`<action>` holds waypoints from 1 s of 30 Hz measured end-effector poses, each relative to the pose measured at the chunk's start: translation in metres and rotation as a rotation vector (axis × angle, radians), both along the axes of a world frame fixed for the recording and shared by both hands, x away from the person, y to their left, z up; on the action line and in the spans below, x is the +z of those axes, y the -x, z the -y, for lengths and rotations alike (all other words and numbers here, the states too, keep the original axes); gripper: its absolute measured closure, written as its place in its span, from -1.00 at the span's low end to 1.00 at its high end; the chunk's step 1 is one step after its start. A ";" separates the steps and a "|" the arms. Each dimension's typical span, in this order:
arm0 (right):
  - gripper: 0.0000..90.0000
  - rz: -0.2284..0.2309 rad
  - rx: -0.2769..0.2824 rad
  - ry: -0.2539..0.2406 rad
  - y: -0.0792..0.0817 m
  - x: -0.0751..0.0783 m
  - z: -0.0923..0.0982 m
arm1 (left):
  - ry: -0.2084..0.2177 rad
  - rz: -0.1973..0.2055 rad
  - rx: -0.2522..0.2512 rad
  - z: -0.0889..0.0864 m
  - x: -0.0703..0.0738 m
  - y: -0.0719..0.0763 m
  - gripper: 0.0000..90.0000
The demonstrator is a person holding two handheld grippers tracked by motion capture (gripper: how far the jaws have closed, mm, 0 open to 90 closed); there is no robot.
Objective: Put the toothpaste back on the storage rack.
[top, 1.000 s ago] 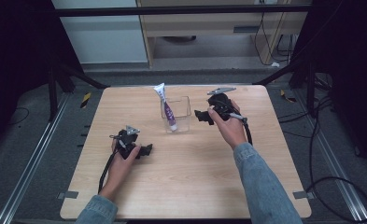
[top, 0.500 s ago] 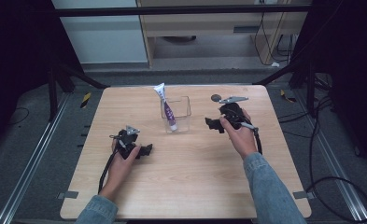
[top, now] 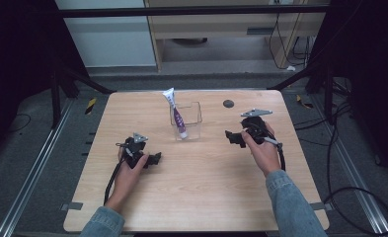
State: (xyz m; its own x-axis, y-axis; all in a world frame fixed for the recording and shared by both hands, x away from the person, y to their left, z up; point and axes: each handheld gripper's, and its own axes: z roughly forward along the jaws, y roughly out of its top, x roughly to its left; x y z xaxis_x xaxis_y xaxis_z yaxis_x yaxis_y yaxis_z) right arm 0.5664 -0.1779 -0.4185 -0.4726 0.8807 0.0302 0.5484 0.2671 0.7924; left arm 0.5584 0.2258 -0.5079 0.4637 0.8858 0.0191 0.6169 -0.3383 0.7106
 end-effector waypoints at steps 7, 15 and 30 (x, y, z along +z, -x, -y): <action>-0.77 0.005 -0.010 0.016 0.009 -0.004 0.014 | 0.000 0.000 0.000 0.000 0.000 0.000 -1.00; -0.78 0.009 -0.017 0.032 0.017 -0.009 0.025 | 0.000 0.000 0.000 0.000 0.000 0.000 -1.00; -0.80 -0.048 -0.052 0.063 0.026 -0.042 0.042 | 0.001 0.000 0.000 0.000 0.000 0.000 -1.00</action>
